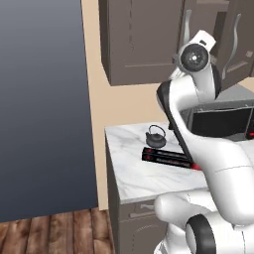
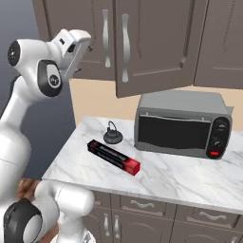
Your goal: Pick the pan from the cabinet and place it on the stove. Then turn on the stove burner for the pan.
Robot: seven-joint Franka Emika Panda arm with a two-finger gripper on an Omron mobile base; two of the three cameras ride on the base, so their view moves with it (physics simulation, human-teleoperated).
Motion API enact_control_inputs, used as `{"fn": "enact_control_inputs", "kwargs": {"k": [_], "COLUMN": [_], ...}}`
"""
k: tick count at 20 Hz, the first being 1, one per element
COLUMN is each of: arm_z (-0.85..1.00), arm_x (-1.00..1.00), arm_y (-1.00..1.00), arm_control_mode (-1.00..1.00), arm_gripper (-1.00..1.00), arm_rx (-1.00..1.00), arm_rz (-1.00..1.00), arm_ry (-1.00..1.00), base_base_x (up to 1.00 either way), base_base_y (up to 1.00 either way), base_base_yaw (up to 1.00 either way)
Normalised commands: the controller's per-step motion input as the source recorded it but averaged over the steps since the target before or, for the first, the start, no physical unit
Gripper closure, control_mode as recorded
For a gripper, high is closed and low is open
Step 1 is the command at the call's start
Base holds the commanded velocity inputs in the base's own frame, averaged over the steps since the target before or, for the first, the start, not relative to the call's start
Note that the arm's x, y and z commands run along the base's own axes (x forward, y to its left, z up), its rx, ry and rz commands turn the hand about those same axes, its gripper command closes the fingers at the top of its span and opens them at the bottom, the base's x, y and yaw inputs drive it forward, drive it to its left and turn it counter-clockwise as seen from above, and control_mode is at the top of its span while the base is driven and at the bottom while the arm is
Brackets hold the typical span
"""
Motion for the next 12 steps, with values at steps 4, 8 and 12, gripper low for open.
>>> {"fn": "enact_control_inputs", "kwargs": {"k": [4, 8, 12], "arm_z": [0.0, -0.02, -0.09], "arm_x": [0.39, 0.4, 0.42], "arm_y": [-0.4, -0.39, -0.35], "arm_control_mode": [-1.0, -1.0, -1.0], "arm_gripper": [-1.0, -1.0, -1.0], "arm_rx": [-0.06, -0.05, -0.05], "arm_rz": [-0.16, -0.15, -0.13], "arm_ry": [0.19, 0.19, 0.2], "base_base_x": [0.0, 0.0, 0.0], "base_base_y": [0.0, 0.0, 0.0], "base_base_yaw": [0.0, 0.0, 0.0]}}
